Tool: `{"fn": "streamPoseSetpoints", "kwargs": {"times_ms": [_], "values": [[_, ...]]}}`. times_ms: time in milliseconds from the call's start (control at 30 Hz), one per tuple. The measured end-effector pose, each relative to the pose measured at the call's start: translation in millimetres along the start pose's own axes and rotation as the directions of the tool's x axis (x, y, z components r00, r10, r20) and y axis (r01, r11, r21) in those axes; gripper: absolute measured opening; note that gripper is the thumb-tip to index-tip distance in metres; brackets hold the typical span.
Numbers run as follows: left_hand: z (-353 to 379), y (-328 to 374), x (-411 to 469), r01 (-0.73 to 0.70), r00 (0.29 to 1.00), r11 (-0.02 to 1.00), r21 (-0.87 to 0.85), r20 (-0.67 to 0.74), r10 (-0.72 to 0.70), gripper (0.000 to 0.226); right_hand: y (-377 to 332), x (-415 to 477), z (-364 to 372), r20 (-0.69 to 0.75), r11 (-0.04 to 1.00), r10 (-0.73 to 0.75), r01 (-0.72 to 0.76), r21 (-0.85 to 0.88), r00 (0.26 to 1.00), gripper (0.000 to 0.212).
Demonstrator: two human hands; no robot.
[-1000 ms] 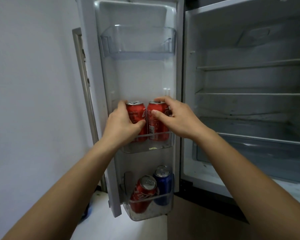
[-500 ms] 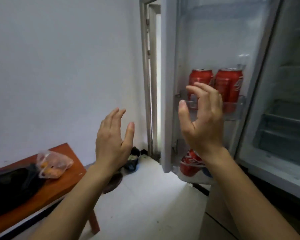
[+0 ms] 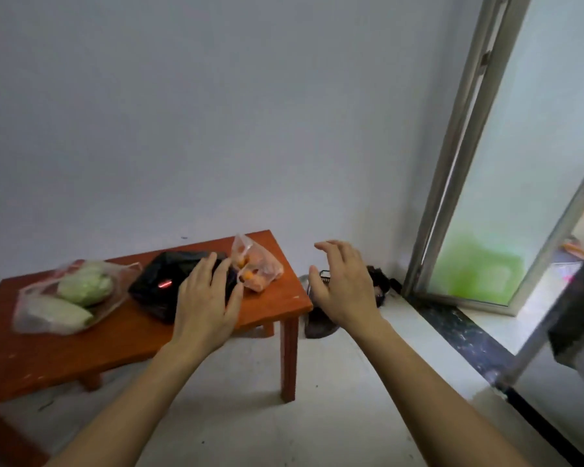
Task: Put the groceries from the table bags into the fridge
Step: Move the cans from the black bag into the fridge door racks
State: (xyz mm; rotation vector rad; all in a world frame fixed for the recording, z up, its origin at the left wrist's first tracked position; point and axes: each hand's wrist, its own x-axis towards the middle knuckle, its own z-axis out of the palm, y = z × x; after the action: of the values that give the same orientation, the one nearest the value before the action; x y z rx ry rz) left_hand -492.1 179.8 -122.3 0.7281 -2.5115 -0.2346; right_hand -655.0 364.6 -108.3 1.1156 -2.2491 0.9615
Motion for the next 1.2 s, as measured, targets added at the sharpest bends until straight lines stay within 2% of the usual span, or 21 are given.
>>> {"fn": "streamPoseSetpoints", "kwargs": {"times_ms": [167,333,433,633,800,967,1067,1100,1200], "values": [[9,-93,25,0.066,0.992,0.996,0.058,0.109,-0.072,0.056,-37,22,103,0.241,0.991,0.050,-0.078,0.106,0.969,0.034],[31,-156,48,0.145,0.977,0.987,0.065,0.150,-0.153,0.054,-51,49,189,0.431,0.984,-0.016,-0.061,0.165,0.902,0.033],[53,-184,68,0.189,0.961,0.980,0.064,0.191,-0.198,0.053,-49,71,240,0.514,0.981,-0.045,-0.060,0.186,0.857,0.038],[113,-247,134,0.211,0.887,0.965,0.154,0.385,-0.256,0.055,-28,128,352,0.627,0.966,-0.078,-0.098,0.241,0.775,0.042],[159,-294,203,0.275,0.758,0.934,0.229,0.547,-0.357,0.058,-5,187,444,0.753,0.960,-0.081,-0.153,0.236,0.653,0.045],[198,-335,247,0.302,0.720,0.923,0.240,0.576,-0.386,0.057,5,234,517,0.883,0.961,-0.097,-0.188,0.203,0.460,0.053],[222,-358,253,0.312,0.652,0.914,0.261,0.641,-0.405,0.061,7,244,550,0.942,0.949,-0.104,-0.251,0.190,0.320,0.063],[229,-368,257,0.302,0.634,0.914,0.273,0.658,-0.406,0.063,8,248,561,0.944,0.942,-0.110,-0.269,0.198,0.310,0.066],[245,-395,271,0.280,0.617,0.912,0.299,0.672,-0.410,0.071,10,265,580,0.921,0.934,-0.089,-0.290,0.209,0.380,0.070]]}}
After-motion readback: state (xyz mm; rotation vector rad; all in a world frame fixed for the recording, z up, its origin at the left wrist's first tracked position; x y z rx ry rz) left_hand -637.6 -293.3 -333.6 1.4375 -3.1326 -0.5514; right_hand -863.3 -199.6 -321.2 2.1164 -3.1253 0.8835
